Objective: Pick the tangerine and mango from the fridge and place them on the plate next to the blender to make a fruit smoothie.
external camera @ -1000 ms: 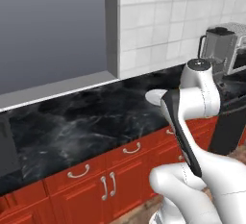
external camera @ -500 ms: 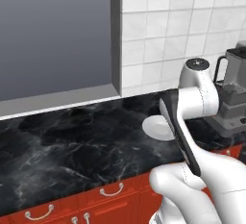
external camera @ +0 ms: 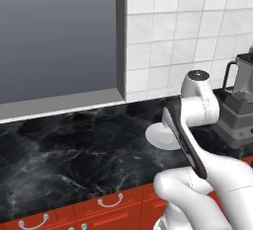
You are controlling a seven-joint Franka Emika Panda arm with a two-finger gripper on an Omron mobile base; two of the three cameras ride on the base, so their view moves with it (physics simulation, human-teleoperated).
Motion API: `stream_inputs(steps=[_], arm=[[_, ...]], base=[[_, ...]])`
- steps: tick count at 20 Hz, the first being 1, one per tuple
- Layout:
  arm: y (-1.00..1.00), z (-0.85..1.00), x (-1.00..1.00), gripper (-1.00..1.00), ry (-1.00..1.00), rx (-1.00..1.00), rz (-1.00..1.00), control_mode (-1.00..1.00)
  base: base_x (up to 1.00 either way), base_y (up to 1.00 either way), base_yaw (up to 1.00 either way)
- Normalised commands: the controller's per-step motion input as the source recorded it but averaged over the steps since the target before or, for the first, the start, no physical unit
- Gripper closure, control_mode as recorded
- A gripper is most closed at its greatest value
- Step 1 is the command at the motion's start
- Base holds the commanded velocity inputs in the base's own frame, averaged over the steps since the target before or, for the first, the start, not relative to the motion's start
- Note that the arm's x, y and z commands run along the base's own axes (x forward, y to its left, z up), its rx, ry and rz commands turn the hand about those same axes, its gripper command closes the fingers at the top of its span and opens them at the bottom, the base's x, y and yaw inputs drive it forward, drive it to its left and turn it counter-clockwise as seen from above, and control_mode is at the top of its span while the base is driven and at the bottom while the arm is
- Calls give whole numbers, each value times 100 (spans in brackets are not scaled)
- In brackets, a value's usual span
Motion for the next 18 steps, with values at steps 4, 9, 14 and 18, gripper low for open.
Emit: stream_inputs(steps=[4,9,14,18], arm=[[-5,-96,98,100,20,2,12,-100],[-20,-67,89,100,7,7,15,-100],[-27,-54,86,100,1,12,15,-100],[-11,-37,51,100,2,7,10,-100]], base=[[0,0,0],[0,0,0],[0,0,0],[0,0,0]])
